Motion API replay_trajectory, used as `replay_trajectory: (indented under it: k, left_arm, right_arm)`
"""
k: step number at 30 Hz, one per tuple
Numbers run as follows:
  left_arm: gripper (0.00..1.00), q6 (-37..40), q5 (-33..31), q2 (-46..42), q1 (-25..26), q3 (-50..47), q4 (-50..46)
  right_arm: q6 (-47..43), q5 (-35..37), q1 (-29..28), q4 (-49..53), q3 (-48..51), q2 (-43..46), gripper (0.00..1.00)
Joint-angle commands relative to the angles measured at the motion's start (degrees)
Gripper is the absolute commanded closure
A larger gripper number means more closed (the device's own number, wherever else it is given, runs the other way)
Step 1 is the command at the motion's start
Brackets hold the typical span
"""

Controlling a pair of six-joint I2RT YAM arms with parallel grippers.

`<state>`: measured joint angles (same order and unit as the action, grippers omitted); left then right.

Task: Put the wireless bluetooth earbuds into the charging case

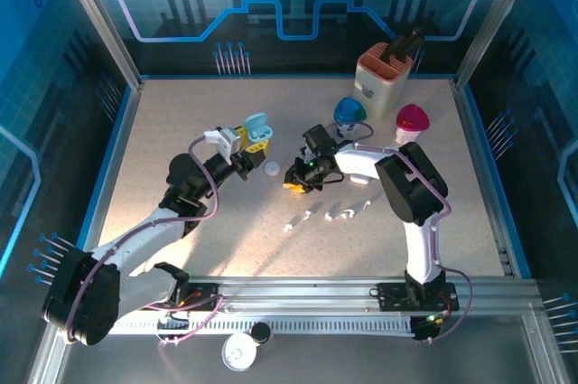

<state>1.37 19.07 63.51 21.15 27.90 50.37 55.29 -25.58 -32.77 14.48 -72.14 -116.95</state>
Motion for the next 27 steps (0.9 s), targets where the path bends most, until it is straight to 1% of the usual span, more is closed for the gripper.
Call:
replay_trajectory:
  k: [1, 6, 10, 13, 18, 22, 27]
  left_arm:
    - [0.61, -1.2, 1.3, -0.8, -0.4, -0.7, 1.3]
    - [0.61, -0.7, 1.7, -0.6, -0.4, -0.5, 0.6]
    - [0.61, 0.2, 1.6, -0.6, -0.4, -0.6, -0.3]
    - [0.61, 1.5, 1.5, -0.6, -0.4, -0.8, -1.3]
    - [0.61, 6.1, 1.6, -0.5, -0.4, -0.7, -5.5]
    - [0.61, 9.5, 2.7, 0.1, -0.4, -0.6, -7.9]
    - [0.60, 11.5, 5.1, 2.7, -0.5, -0.6, -7.9]
  right_arm:
    - [0.1, 2.2, 0.3, -1.1, -1.9, -3.0, 0.76]
    - [-0.8, 2.3, 0.3, 0.0, -2.2, -3.2, 0.81]
    - [-3.1, 2.8, 0.3, 0.1, -0.6, -0.1, 0.80]
    - [-6.0, 3.4, 0.6, 0.9, 1.8, 3.6, 0.79]
    - [-12.3, 4.5, 1.8, 5.0, 6.5, 11.0, 0.78]
    - [-17.7, 6.1, 2.8, 11.1, 8.5, 18.4, 0.78]
    - [-24.1, 7.5, 3.2, 20.1, 7.1, 26.1, 0.77]
